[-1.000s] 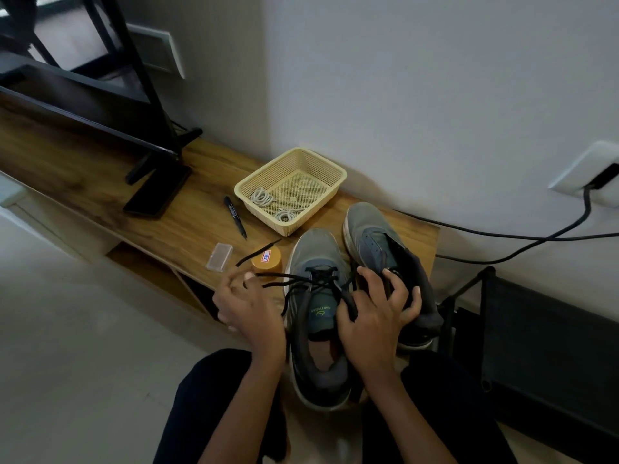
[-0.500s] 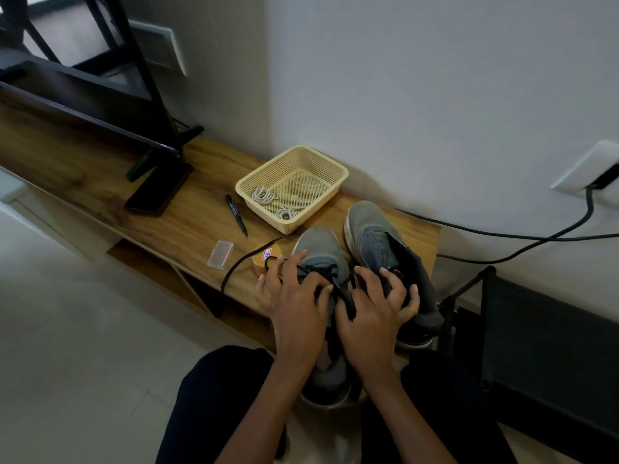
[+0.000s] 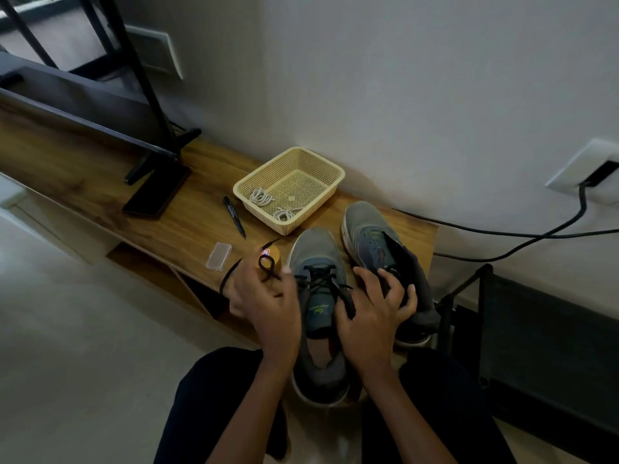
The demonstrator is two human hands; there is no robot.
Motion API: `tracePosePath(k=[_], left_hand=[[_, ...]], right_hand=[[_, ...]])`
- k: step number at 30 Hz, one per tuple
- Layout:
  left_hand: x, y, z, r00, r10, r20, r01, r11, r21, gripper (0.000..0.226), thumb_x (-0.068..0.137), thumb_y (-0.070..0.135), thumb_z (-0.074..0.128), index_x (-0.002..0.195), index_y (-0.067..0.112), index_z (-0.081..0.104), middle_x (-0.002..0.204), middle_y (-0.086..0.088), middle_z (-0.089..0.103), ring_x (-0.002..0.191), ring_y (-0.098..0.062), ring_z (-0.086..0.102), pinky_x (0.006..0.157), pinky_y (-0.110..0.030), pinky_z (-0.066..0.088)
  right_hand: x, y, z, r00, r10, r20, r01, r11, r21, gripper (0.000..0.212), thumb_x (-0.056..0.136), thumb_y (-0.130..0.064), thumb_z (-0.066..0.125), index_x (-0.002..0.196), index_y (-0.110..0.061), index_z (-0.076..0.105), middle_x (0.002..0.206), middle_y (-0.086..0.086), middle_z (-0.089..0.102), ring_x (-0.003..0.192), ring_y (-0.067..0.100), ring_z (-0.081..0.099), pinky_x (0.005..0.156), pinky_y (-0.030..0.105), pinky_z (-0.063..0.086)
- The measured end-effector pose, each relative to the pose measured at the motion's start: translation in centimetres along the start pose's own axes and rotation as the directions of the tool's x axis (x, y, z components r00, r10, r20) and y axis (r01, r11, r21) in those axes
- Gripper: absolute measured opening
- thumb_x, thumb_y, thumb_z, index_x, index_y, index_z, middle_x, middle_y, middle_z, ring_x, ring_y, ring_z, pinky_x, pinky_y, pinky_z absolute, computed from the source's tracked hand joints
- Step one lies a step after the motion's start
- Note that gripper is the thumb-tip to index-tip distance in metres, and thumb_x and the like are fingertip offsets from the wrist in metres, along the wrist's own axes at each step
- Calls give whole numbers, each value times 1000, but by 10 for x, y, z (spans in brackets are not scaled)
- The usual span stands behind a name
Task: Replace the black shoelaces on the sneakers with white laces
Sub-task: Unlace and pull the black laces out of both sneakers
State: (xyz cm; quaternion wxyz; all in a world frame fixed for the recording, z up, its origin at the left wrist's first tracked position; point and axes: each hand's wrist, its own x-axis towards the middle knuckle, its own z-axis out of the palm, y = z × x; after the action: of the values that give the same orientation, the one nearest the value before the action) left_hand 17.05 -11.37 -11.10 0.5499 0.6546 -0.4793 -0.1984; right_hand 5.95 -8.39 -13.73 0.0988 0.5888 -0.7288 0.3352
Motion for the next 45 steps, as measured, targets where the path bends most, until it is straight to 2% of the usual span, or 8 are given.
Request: tracePosePath(k=[4, 10, 15, 21, 25, 30, 39, 45], left_hand=[[-10, -9, 7, 848, 353, 395, -478, 832, 281, 26, 81, 37, 47, 93, 28, 68, 137, 2, 49, 134, -25, 27, 104, -47, 20], [-9, -17, 9, 869, 259, 422, -425, 828, 366, 12, 73, 27, 77, 83, 27, 70, 133, 1, 54, 132, -22, 24, 102, -51, 19], [-16, -16, 17, 896, 265, 357, -399, 833, 383, 16, 89, 31, 48, 86, 22, 60, 137, 0, 48, 132, -20, 22, 101, -52, 24], [-11, -11, 8, 995, -94, -45, 92, 995, -47, 39, 94, 33, 29, 103, 4, 53, 117, -21, 51, 101, -25, 50, 87, -46, 43], [23, -16, -12, 795, -559, -236, 471, 814, -338, 28, 101, 14, 34, 122, 0, 45, 99, -7, 48, 71, -4, 45, 62, -13, 38], [16, -17, -16, 937, -321, -139, 305, 944, -125, 8, 90, 13, 55, 94, 20, 56, 97, 10, 48, 103, -25, 52, 91, -47, 46], [-10, -8, -17, 957, 44, 288, -125, 955, 269, 32, 78, 51, 48, 95, 28, 63, 120, 7, 48, 122, -18, 32, 98, -39, 26], [-21, -12, -12, 929, -14, 369, -154, 893, 423, 25, 81, 45, 61, 100, 30, 61, 141, 7, 38, 136, -19, 18, 109, -47, 16]], right_hand=[[0, -2, 0, 1000, -10, 0, 10, 1000, -3, 24, 80, -33, 53, 75, -15, 68, 121, -1, 61, 120, 25, 39, 107, 49, 10], [0, -2, 0, 1000, -17, -1, 17, 1000, 8, 25, 80, -32, 50, 74, -14, 67, 122, -1, 61, 121, 25, 38, 107, 49, 9], [0, -4, -1, 1000, -14, -23, 14, 1000, 4, 24, 80, -29, 50, 72, -13, 66, 118, 1, 63, 120, 25, 39, 107, 49, 12], [-1, -1, 0, 1000, -1, -27, 1, 1000, -9, 24, 79, -26, 49, 73, -11, 66, 115, 3, 64, 118, 26, 40, 107, 48, 13], [-2, 0, 0, 1000, 16, -9, -16, 1000, -5, 25, 79, -26, 48, 75, -9, 67, 115, 3, 63, 117, 26, 40, 107, 48, 16], [-1, -2, -1, 1000, 16, -5, -15, 1000, 12, 25, 79, -26, 48, 71, -11, 66, 111, 3, 64, 116, 27, 41, 106, 48, 18], [18, -11, -15, 989, 13, 149, -29, 994, 104, 38, 75, -39, 52, 104, -18, 63, 128, 7, 47, 117, 26, 33, 93, 49, 34], [39, -22, 0, 919, -107, 378, 82, 993, 82, 17, 77, -23, 59, 83, -16, 73, 123, 4, 58, 121, 31, 36, 95, 47, 22]])
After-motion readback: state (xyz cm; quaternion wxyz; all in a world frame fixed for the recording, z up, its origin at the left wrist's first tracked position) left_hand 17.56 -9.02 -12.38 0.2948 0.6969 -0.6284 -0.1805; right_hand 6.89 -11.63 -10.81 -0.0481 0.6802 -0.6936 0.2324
